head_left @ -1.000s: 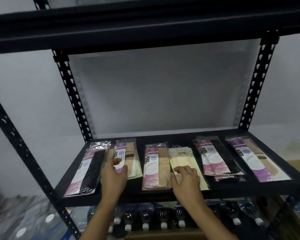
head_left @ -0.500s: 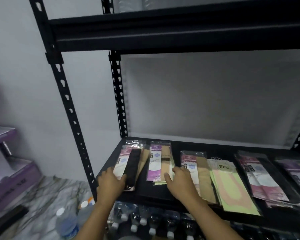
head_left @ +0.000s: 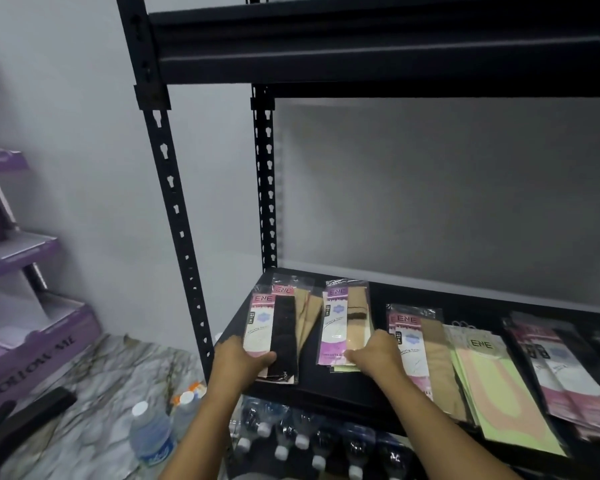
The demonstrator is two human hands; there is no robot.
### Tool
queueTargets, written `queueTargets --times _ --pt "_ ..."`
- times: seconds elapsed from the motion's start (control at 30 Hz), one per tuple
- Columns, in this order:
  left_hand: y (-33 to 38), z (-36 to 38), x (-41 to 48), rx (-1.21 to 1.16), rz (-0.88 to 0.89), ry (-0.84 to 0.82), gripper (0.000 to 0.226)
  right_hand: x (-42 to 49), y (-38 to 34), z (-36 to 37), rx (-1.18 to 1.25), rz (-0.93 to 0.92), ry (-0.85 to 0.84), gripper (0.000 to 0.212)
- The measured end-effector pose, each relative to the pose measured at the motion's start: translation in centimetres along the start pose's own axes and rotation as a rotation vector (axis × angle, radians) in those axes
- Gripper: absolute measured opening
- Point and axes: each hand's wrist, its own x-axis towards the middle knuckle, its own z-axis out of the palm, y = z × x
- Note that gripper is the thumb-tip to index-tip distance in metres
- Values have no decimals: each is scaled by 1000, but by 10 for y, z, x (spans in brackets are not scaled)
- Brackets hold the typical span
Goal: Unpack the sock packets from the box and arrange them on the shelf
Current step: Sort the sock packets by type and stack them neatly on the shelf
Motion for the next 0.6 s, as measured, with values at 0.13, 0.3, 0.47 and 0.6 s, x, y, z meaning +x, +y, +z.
queueTargets --times 0.13,0.3,0.47,0.6 --pt "4 -5 -8 -264 -11 -24 44 4 -1 -2 213 -8 6 33" --pt "7 -8 -13 -661 -141 -120 29 -2 -1 0 504 9 13 19" --pt "3 -4 -16 -829 -152 -130 31 -9 4 2 583 56 -1 7" --pt "3 -5 -20 -866 -98 -98 29 -16 12 -5 610 8 34 6"
